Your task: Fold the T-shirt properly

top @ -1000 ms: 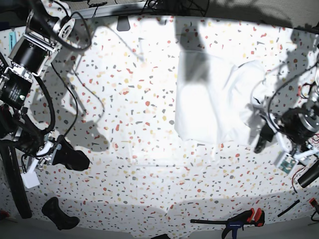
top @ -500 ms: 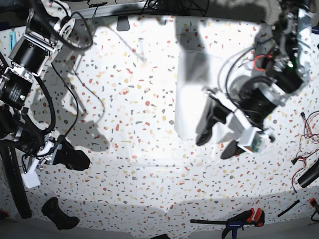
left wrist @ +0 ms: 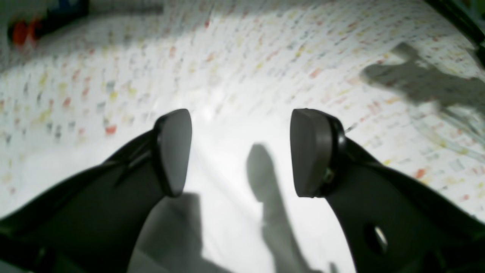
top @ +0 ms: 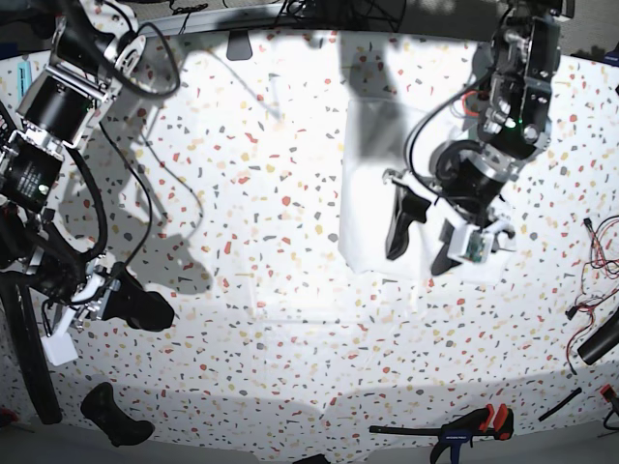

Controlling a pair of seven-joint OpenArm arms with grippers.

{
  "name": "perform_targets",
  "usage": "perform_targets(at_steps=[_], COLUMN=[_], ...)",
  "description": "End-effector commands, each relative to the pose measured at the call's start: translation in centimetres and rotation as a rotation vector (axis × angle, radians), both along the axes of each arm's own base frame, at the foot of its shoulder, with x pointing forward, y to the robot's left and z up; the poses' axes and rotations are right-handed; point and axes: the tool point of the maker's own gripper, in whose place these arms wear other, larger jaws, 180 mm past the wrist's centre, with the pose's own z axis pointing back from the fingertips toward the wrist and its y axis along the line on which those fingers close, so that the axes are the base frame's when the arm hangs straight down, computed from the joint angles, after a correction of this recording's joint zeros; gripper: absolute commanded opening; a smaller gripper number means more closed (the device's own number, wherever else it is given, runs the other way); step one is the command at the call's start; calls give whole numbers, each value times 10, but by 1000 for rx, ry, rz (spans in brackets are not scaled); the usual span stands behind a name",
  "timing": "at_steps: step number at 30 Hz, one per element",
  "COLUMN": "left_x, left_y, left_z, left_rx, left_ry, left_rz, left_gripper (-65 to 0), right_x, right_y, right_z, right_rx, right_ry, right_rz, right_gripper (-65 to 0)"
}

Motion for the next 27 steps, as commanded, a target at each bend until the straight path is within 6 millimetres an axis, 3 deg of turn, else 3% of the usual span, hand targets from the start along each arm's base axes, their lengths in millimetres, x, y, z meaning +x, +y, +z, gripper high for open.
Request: perform_targets(at_steps=[1, 7, 11, 16, 21, 27], left_x=[5, -2, -12, -23, -34, -40], left_y=[3, 19, 19, 23, 19, -1], left_z=[5, -68, -101, -119, -136, -129], left_rx=[-27, -66, -134, -191, -87, -60], left_ry=[-37, 81, 95, 44, 54, 37], left_rz=[14, 91, 156, 224, 164, -2], left_gripper=[-259, -259, -259, -259, -259, -259], right_x=[5, 5, 5, 5, 5, 5], right_y=[-2, -2, -2, -2, -2, -2], right_z=[21, 21, 21, 21, 21, 21], right_rx=[9, 9, 9, 9, 10, 10], right_ry=[-66, -66, -66, -66, -66, -66], right_rz=[-1, -1, -1, -1, 0, 0], right_gripper=[-444, -444, -444, -444, -444, -444])
